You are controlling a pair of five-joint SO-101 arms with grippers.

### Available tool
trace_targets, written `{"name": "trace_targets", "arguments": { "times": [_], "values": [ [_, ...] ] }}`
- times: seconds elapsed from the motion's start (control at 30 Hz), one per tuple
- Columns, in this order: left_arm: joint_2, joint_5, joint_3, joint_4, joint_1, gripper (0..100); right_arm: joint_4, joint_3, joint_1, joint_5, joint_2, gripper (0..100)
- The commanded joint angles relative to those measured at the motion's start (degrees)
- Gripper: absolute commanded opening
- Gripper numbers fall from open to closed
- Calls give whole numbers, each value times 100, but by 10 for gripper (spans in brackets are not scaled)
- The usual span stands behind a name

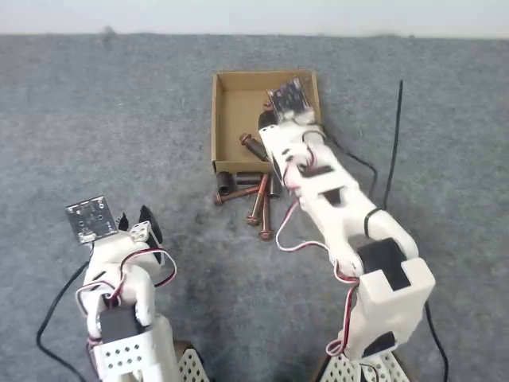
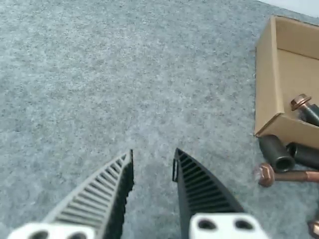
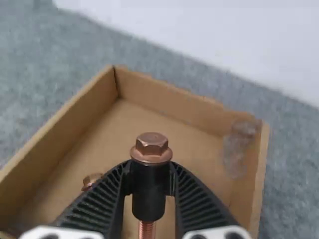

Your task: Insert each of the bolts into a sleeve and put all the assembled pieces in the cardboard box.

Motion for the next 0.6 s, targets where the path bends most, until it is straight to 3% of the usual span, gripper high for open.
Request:
{"name": "trace_targets", "arguments": {
  "times": [0.0, 0.23, 0.4, 0.57],
  "values": [
    [-53, -53, -75, -193, -53, 126, 1815, -1319, 66, 88, -549, 6],
    [-53, -53, -75, -193, -53, 126, 3327, -2374, 48, 105, -541, 6],
    [-53, -53, -75, -193, -53, 126, 4127, -3156, 31, 1152, -13, 6],
    [-53, -53, -75, -193, -53, 126, 4848, -4290, 31, 1345, 769, 6]
  ]
}}
